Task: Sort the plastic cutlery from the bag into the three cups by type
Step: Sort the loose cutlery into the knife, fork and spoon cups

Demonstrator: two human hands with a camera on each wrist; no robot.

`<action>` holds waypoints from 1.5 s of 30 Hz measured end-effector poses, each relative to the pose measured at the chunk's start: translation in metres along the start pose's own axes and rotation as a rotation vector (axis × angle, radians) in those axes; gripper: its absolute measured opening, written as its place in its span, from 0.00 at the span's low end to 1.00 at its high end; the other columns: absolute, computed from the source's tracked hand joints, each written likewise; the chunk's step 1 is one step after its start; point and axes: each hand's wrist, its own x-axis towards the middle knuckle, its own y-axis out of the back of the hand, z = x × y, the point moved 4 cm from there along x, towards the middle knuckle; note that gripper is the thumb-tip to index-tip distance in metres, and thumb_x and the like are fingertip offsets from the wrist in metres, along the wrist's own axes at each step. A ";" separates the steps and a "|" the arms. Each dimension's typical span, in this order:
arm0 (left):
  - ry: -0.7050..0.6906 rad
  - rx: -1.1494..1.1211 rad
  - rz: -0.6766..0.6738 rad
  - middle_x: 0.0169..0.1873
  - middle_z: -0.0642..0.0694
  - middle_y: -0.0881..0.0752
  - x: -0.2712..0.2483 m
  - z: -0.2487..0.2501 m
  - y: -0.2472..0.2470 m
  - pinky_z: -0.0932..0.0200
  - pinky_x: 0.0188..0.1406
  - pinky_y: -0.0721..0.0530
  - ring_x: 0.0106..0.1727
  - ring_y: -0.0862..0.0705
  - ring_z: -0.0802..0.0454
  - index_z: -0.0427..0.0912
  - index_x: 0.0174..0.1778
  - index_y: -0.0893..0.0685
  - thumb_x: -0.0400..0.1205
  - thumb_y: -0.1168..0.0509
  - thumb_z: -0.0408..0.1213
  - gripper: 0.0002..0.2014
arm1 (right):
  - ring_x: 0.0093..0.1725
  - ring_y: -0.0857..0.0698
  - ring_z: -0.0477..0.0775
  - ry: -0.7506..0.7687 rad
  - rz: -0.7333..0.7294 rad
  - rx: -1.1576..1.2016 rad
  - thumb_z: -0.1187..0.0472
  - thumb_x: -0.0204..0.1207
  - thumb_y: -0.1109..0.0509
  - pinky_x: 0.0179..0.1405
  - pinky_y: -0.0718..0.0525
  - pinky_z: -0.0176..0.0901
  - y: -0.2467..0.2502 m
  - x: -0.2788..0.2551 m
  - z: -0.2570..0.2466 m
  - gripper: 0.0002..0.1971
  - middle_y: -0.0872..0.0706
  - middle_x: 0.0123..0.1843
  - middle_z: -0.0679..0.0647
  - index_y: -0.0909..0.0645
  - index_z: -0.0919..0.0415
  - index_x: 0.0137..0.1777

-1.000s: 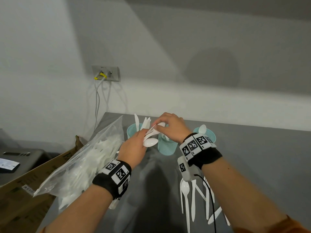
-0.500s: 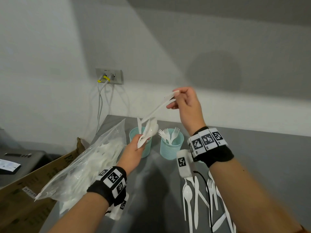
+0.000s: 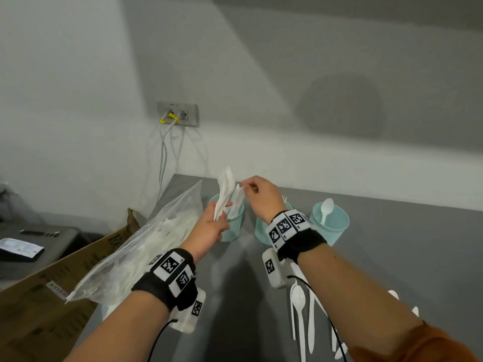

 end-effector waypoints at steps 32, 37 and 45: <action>-0.184 0.475 -0.348 0.38 0.59 0.19 -0.003 0.041 -0.153 0.82 0.31 0.26 0.41 0.20 0.61 0.51 0.56 0.26 0.78 0.32 0.33 0.15 | 0.31 0.15 0.42 -0.123 -0.028 0.328 0.50 0.78 0.32 0.34 0.19 0.29 0.091 -0.072 0.070 0.16 0.14 0.33 0.54 0.16 0.65 0.43; -0.046 0.434 -0.325 0.31 0.52 0.23 0.009 0.023 -0.168 0.64 0.27 0.24 0.29 0.25 0.57 0.44 0.43 0.22 0.77 0.30 0.39 0.07 | 0.26 0.23 0.37 -0.163 0.120 0.300 0.46 0.81 0.37 0.30 0.26 0.30 0.130 -0.059 0.087 0.18 0.22 0.28 0.47 0.20 0.58 0.37; 0.120 0.879 -0.280 0.42 0.56 0.18 0.004 -0.016 -0.154 0.58 0.49 0.22 0.46 0.19 0.56 0.50 0.47 0.20 0.76 0.32 0.57 0.15 | 0.15 0.22 0.42 -0.270 0.420 0.246 0.46 0.78 0.32 0.20 0.23 0.31 0.174 -0.030 0.123 0.19 0.19 0.23 0.54 0.22 0.66 0.45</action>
